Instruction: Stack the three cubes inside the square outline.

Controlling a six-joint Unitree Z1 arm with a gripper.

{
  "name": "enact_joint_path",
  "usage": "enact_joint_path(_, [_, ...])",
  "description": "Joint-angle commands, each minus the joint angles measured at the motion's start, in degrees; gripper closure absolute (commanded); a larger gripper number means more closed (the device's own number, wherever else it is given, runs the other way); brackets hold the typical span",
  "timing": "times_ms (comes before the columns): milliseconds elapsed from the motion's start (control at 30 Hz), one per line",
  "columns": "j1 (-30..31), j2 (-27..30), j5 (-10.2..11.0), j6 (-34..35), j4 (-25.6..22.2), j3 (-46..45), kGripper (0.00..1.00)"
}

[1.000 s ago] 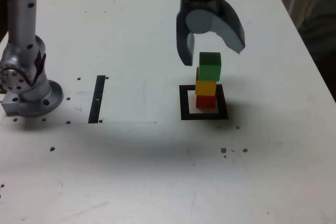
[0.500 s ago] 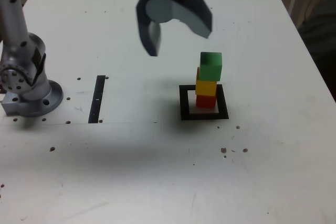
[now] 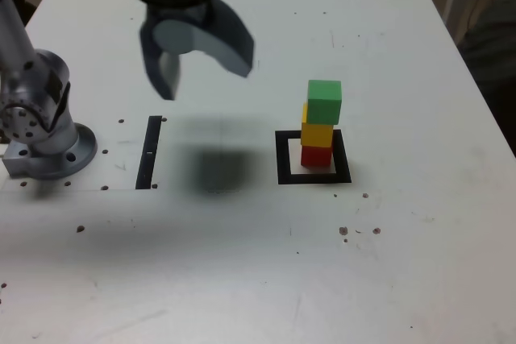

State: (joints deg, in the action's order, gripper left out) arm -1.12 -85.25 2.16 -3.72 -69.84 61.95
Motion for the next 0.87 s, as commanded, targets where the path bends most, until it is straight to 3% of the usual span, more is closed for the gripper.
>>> enact_joint_path(0, [-0.2,1.5,0.3,0.4,0.1,-1.8,0.00])
enact_joint_path(367, [-0.5,4.6,0.5,2.0,6.4,-13.9,0.00])
enact_joint_path(600, [-0.5,4.0,-0.6,2.0,13.1,-20.5,0.00])
enact_joint_path(833, [-0.5,2.5,-1.0,2.1,15.7,-22.4,0.00])
